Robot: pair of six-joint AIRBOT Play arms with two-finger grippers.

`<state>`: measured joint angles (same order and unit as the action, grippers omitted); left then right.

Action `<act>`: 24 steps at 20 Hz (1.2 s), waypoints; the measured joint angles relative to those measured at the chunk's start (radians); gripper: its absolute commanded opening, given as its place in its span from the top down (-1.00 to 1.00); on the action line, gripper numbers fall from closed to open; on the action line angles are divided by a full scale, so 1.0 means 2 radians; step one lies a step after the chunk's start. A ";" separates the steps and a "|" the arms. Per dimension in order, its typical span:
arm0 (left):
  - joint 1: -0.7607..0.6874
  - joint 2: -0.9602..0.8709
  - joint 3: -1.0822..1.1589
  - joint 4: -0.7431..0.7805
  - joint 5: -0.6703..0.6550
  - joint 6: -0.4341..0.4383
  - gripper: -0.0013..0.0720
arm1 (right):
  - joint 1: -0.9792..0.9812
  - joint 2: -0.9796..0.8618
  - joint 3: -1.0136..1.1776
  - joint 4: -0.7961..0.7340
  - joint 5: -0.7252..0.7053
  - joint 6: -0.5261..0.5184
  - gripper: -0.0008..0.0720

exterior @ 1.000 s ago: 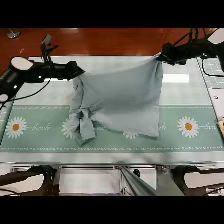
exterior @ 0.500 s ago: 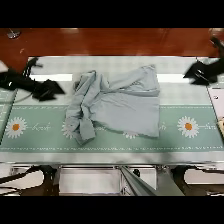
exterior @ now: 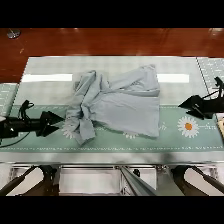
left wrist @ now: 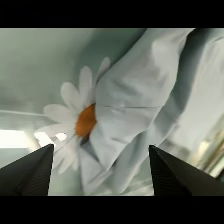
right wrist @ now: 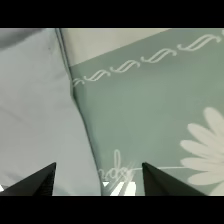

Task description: Fold the shirts.

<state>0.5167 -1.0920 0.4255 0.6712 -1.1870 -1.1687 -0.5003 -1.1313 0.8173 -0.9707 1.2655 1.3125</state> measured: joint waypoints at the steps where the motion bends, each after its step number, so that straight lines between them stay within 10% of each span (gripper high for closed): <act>1: -0.002 0.002 -0.021 -0.028 0.014 0.016 -0.95 | -0.001 0.005 -0.017 0.005 -0.004 -0.005 -0.71; 6: -0.060 0.000 -0.072 -0.160 0.103 0.083 -0.93 | -0.003 0.016 -0.066 0.027 -0.027 -0.018 -0.71; 7: -0.075 -0.001 -0.074 -0.180 0.125 0.090 -0.53 | -0.003 0.016 -0.070 0.028 -0.032 -0.019 -0.71; 8: -0.088 -0.001 -0.074 -0.193 0.144 0.094 0.78 | -0.003 0.017 -0.073 0.029 -0.032 -0.019 -0.71; 9: -0.099 -0.002 -0.072 -0.199 0.167 0.098 0.91 | -0.003 0.018 -0.076 0.030 -0.032 -0.019 -0.71; 24: -0.127 -0.002 -0.005 -0.224 0.138 0.132 0.91 | 0.203 -0.053 -0.095 -0.036 -0.012 0.061 -0.72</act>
<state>0.2634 -1.0969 0.4164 0.2241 -0.9100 -0.9039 -0.0952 -1.2366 0.6281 -1.0420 1.2423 1.4342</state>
